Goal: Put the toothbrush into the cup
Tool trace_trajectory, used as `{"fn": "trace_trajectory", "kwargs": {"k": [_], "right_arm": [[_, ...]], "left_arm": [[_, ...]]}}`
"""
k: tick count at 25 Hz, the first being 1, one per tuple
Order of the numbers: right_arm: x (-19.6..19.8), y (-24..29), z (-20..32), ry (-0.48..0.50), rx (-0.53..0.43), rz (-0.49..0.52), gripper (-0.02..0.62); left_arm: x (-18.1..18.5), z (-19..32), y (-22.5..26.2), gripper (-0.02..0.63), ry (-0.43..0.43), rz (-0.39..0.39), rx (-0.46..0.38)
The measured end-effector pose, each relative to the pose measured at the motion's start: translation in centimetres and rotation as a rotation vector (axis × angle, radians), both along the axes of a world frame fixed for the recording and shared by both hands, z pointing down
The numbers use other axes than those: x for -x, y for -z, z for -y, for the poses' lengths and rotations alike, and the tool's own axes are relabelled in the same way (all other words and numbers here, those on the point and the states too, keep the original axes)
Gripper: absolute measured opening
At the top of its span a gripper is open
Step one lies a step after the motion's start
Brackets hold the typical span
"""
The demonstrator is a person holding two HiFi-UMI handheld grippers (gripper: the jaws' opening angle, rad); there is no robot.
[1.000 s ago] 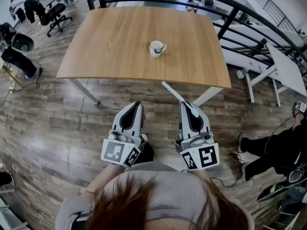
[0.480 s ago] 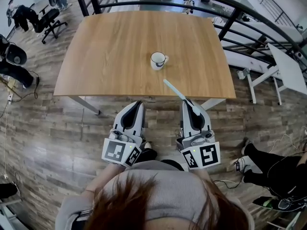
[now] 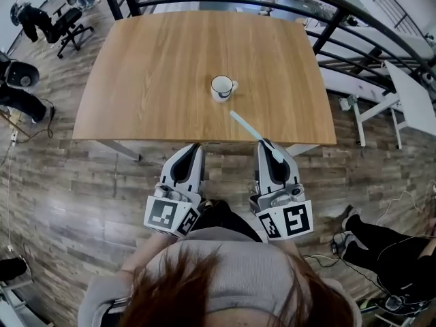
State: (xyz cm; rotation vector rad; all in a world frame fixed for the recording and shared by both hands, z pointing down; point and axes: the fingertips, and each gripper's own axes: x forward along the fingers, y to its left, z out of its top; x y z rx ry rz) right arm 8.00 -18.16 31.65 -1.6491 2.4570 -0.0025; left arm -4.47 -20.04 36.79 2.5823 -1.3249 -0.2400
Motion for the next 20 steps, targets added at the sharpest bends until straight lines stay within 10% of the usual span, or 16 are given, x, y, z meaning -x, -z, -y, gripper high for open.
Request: {"fn": "trace_trajectory", "kwargs": {"k": [20], "right_arm": [[0.9,-5.4,14.4,0.061,0.068,-0.246,0.032]], "left_arm": [[3.5,1.5,-2.0,0.008,0.148,0.004,0.054]]}}
